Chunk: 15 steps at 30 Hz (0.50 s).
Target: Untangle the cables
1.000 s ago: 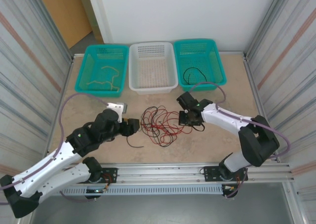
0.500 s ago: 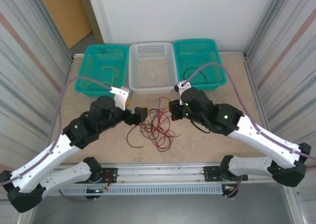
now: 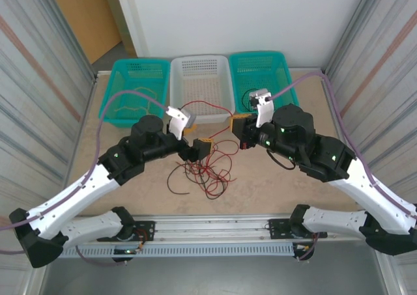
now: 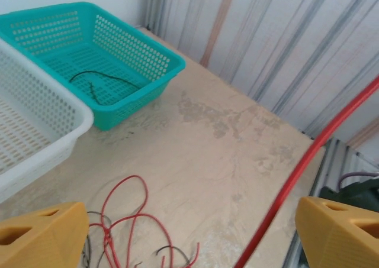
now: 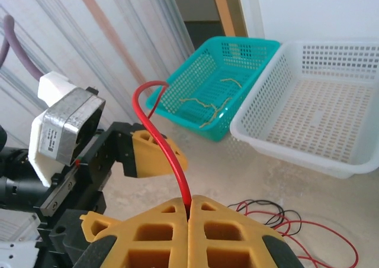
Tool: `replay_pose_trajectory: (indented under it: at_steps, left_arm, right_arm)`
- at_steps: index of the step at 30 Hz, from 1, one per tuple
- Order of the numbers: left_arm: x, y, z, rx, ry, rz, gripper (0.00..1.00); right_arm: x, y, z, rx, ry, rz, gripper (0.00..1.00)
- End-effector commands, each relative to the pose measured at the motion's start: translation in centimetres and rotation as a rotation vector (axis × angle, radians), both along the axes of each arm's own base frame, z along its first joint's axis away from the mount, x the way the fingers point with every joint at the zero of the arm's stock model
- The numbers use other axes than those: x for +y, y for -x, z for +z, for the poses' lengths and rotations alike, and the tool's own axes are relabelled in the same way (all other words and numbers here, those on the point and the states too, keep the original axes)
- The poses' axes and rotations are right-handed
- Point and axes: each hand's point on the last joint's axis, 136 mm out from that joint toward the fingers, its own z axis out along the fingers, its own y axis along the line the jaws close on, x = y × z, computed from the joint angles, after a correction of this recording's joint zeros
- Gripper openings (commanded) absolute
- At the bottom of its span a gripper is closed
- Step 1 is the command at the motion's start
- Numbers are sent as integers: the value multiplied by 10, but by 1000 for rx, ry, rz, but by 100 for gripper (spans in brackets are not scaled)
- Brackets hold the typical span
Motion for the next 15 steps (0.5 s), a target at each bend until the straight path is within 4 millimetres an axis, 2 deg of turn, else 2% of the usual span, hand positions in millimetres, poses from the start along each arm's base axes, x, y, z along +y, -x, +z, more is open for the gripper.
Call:
replay_pose_trajectory:
  at_steps: [1,3,5,8,10,11,15]
  left_arm:
    - [-14,14,15,-7,106,-113,83]
    - [-19,19,11,18,127,-143,72]
    - [-21,20,7,47,140,-147,57]
    - [-21,20,-1,69,140,-140,29]
    - [-17,18,-4,82,133,-107,6]
    - [-15,17,-3,84,135,-93,0]
    - [-8,14,6,64,156,-51,0]
  right_arm:
    - [-2,4,13,-32,-50,21,0]
    - [-6,5,13,-32,-82,11,0]
    - [-8,3,11,-20,-101,-4,0]
    - [-12,0,8,-2,-133,-21,0]
    - [-14,-2,4,7,-140,-39,0]
    - [-16,-3,2,14,-141,-47,0]
    - [-17,-6,-7,47,-138,-61,0]
